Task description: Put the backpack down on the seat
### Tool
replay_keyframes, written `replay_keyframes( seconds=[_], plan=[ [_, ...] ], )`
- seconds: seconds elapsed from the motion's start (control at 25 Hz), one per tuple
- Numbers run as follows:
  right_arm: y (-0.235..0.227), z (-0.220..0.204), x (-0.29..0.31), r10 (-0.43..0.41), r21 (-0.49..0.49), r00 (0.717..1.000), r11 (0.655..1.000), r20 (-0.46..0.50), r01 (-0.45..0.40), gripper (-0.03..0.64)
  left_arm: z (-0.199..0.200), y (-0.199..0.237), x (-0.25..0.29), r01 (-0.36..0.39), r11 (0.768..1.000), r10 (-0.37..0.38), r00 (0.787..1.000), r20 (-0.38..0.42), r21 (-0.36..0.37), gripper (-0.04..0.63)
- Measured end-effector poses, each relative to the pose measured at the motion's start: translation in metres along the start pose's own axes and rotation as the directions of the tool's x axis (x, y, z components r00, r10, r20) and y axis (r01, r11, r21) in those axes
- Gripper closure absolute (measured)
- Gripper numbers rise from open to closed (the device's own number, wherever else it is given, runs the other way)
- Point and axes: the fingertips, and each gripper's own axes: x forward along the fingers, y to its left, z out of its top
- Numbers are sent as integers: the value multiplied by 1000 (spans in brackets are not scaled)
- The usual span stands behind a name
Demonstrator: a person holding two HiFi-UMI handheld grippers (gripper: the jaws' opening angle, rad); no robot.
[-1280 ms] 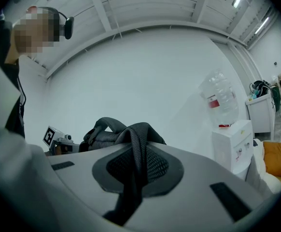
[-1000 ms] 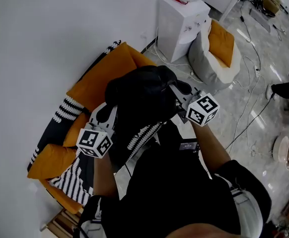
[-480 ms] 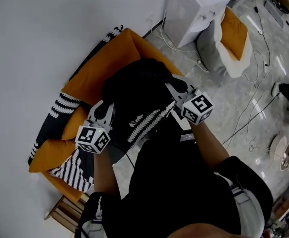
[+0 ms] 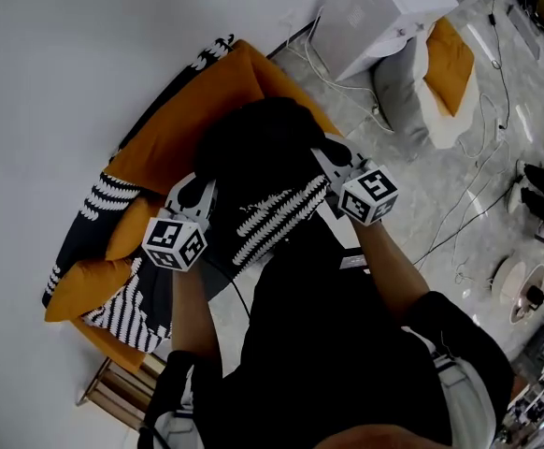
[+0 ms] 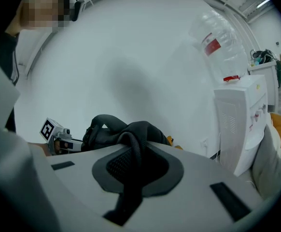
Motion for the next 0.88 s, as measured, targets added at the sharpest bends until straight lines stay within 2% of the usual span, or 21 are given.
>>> replay_keyframes(
  seconds=[0.4, 0.72, 0.88],
  plan=[
    [-37, -15, 41, -32, 59, 998, 998, -53, 35, 571, -9, 33, 41, -23, 999, 21, 999, -50, -31, 554],
    [-64, -18, 70, -37, 77, 997, 996, -73, 42, 570, -8, 51, 68, -23, 998, 19, 999, -50, -65, 552],
    [-84, -22, 86, -56, 108, 993, 992, -101, 66, 570, -9, 65, 88, -24, 992, 18, 999, -47, -121, 551]
  ],
)
